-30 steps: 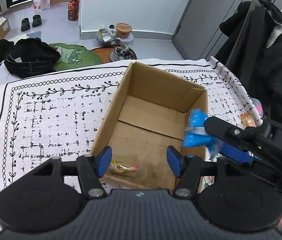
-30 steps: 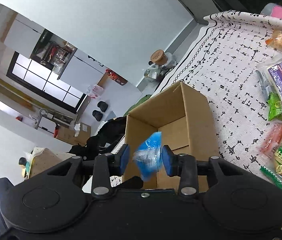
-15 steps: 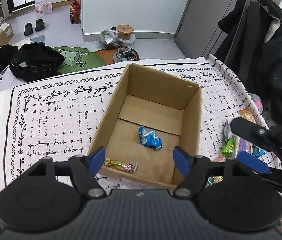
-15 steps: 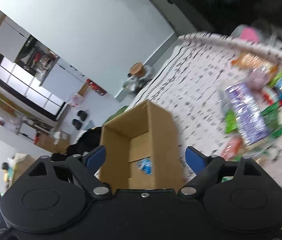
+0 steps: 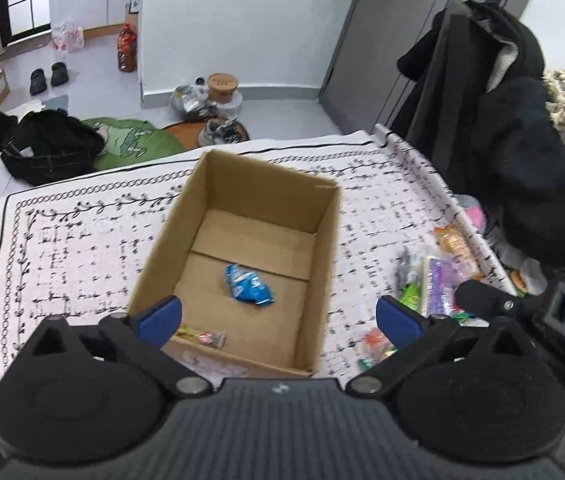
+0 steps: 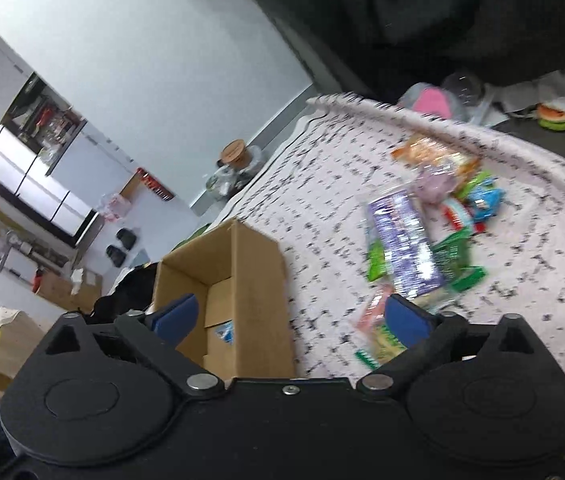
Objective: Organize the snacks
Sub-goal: 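Move the left tool to the green cookie pack and grasp it, then lift the cookie pack with the left tool while the right tool grasps a small snack, then carry the cookie pack and small snack over the box with both tools, then open both tools to release the snacks into the box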
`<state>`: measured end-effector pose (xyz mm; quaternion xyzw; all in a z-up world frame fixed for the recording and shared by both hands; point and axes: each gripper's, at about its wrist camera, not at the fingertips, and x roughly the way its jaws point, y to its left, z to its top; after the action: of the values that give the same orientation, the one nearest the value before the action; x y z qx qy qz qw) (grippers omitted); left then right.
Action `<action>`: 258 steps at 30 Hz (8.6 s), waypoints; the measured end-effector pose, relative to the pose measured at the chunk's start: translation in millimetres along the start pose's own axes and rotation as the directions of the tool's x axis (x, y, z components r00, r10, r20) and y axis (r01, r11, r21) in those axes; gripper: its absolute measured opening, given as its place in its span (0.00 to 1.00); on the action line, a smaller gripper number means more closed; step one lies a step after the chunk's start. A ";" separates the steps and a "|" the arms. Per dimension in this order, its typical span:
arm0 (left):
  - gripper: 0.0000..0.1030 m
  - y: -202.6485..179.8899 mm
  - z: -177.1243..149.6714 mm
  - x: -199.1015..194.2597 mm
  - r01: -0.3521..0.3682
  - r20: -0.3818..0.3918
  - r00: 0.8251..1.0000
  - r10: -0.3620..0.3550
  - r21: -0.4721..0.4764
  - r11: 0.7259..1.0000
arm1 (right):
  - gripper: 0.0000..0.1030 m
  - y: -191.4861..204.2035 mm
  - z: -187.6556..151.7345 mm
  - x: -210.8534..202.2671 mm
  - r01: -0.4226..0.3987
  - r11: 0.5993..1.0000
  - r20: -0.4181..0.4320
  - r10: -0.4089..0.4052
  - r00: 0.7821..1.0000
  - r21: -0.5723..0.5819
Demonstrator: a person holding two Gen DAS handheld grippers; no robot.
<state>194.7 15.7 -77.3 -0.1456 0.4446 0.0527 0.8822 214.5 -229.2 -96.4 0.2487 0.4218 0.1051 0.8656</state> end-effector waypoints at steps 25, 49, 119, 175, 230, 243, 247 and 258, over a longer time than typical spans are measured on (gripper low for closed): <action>1.00 -67.4 -22.2 5.9 0.083 -0.021 0.996 -0.082 0.039 0.996 | 0.95 -80.0 5.2 -24.6 0.109 0.970 0.023 -0.117 0.993 0.218; 0.81 -98.1 -55.5 89.4 0.195 -0.145 0.973 -0.180 0.093 0.976 | 0.63 -105.4 3.1 13.6 0.172 0.932 -0.089 -0.151 0.985 0.320; 0.45 -86.1 -64.4 149.1 0.272 -0.263 0.934 -0.242 0.083 0.959 | 0.29 -93.5 2.6 100.6 0.161 0.939 -0.154 -0.118 0.981 0.305; 0.45 -22.7 19.6 11.4 0.143 0.048 0.988 -0.144 0.021 0.989 | 0.00 -17.0 20.2 4.0 -0.237 0.947 0.155 0.207 0.966 0.215; 0.49 75.4 27.8 60.7 0.077 0.004 0.997 -0.077 -0.135 0.988 | 0.55 54.1 4.4 50.6 -0.073 0.990 -0.040 0.078 0.996 0.123; 0.61 44.7 18.2 31.0 0.118 0.013 0.993 -0.118 -0.091 0.989 | 0.69 4.7 10.9 11.2 0.021 0.994 -0.017 -0.019 1.000 0.106; 0.63 26.8 17.2 22.1 0.136 0.021 0.991 -0.134 -0.068 0.988 | 0.76 -5.9 17.6 -3.7 0.053 0.995 0.003 -0.054 0.999 0.081; 0.82 -20.3 13.4 16.6 0.130 -0.013 0.991 -0.130 -0.012 0.991 | 1.00 -30.1 36.4 -27.1 0.115 0.993 0.013 -0.116 0.993 0.032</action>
<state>219.4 -0.2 -78.7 -0.1795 0.4399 -0.0033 0.8799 225.3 -277.9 -74.7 0.2380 0.4306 0.0466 0.8694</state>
